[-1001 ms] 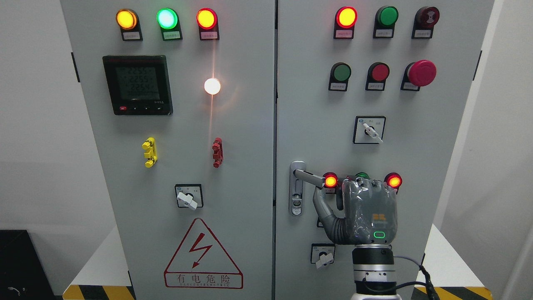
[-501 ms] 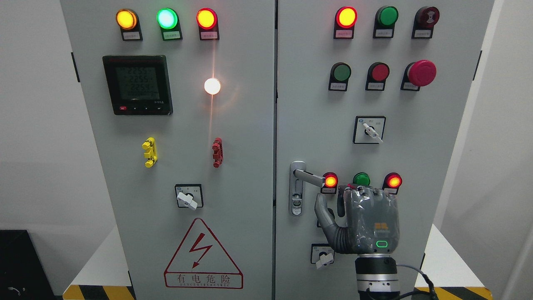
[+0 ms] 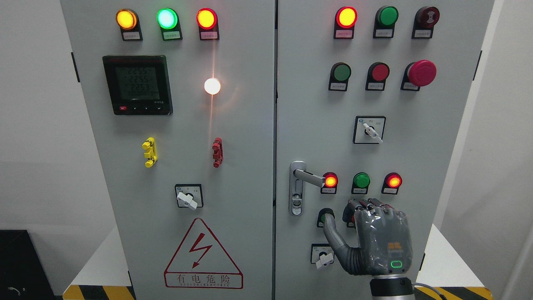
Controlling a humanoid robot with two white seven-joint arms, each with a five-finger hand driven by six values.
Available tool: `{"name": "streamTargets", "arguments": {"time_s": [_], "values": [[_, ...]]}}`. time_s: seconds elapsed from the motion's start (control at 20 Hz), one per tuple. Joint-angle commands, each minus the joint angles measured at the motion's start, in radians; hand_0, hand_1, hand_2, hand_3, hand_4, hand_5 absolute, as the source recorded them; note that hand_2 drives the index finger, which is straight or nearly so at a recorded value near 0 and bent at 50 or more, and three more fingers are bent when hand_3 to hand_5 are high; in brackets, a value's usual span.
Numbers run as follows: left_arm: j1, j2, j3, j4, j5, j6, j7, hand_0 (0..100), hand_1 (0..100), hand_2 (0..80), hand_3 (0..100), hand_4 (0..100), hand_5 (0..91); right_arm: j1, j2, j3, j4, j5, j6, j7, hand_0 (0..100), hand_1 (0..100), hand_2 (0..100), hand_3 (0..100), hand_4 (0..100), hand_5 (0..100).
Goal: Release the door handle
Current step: 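Open the right hand and pull it away from the handle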
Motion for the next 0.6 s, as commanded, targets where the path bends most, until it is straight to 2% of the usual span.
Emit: {"name": "streamTargets", "arguments": {"time_s": [0.0,0.05,0.1,0.2,0.3,0.45,0.55], "values": [[0.009,0.0,0.0,0.0,0.0,0.001,0.0,12,56,0.0,0,0,0.0,0.081,-0.1,-0.099,-0.099,-0.055,-0.071,-0.006,52,22,35,52,49,43],[0.009,0.0,0.0,0.0,0.0,-0.001,0.0,12,56,0.0,0,0,0.0,0.09,-0.101,-0.117,-0.099,-0.073,-0.103,-0.012,51,22,33,48,44,38],[0.008,0.0,0.0,0.0,0.0,0.001,0.0,12,56,0.0,0,0,0.0,0.098,-0.103,-0.128,-0.105,-0.093,-0.131,-0.018,51,22,32,48,44,38],[0.009,0.0,0.0,0.0,0.0,-0.001,0.0,12,56,0.0,0,0,0.0,0.114,-0.114,-0.142,-0.123,-0.107,-0.154,-0.023,51,21,22,31,26,22],[0.008,0.0,0.0,0.0,0.0,0.001,0.0,12,56,0.0,0,0,0.0,0.122,-0.114,-0.147,-0.137,-0.109,-0.163,-0.023,51,20,18,25,19,15],[0.009,0.0,0.0,0.0,0.0,-0.001,0.0,12,56,0.0,0,0,0.0,0.134,-0.109,-0.147,-0.154,-0.133,-0.194,-0.023,51,19,2,10,8,4],[0.009,0.0,0.0,0.0,0.0,-0.001,0.0,12,56,0.0,0,0,0.0,0.137,-0.103,-0.147,-0.159,-0.15,-0.214,-0.024,51,18,0,7,5,0]]}}
